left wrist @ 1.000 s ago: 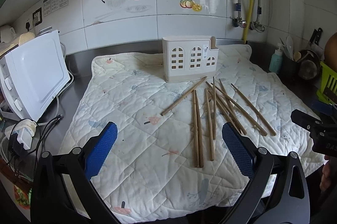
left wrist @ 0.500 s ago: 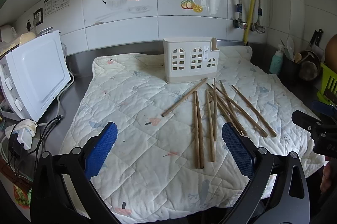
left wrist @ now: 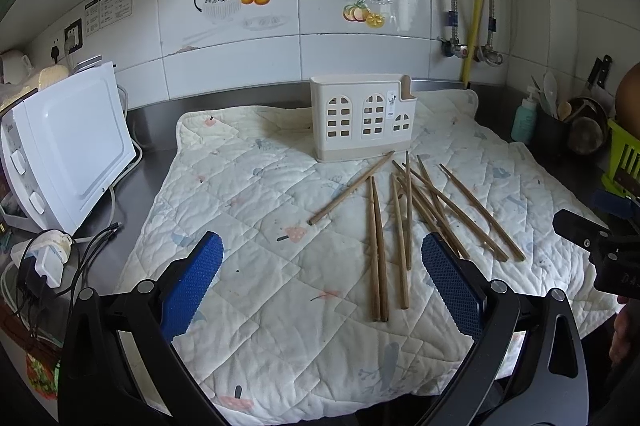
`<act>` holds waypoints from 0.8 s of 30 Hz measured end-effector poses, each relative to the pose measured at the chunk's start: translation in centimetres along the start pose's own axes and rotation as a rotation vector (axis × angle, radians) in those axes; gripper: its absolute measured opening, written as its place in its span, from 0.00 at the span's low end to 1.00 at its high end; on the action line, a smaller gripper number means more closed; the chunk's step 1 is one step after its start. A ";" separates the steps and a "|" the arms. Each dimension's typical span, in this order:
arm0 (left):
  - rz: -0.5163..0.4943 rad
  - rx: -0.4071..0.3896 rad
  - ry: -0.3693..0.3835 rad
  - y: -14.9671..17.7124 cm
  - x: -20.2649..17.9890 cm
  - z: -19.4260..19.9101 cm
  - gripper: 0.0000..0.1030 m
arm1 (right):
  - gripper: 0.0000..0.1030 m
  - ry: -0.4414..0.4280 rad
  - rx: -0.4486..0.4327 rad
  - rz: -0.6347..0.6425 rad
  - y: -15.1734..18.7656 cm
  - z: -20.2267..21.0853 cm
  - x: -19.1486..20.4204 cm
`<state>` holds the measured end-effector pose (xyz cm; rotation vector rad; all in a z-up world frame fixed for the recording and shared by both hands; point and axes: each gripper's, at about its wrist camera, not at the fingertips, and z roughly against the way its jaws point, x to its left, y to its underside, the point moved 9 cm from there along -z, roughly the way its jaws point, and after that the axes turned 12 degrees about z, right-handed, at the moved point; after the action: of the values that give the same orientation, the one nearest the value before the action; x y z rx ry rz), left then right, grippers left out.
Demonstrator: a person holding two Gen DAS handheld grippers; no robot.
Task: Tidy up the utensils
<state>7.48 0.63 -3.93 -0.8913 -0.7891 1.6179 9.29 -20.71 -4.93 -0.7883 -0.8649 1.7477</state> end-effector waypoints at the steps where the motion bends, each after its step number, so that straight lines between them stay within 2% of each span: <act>1: -0.001 0.001 -0.001 0.0 0.0 0.0 0.95 | 0.94 0.001 0.000 0.002 0.0 0.0 0.0; 24: -0.015 0.002 0.013 0.7 0.2 0.3 0.95 | 0.94 0.010 -0.004 0.020 0.0 0.1 0.0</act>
<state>6.82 0.71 -4.37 -0.8915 -0.7828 1.5984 9.17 -20.76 -4.89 -0.8099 -0.8576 1.7585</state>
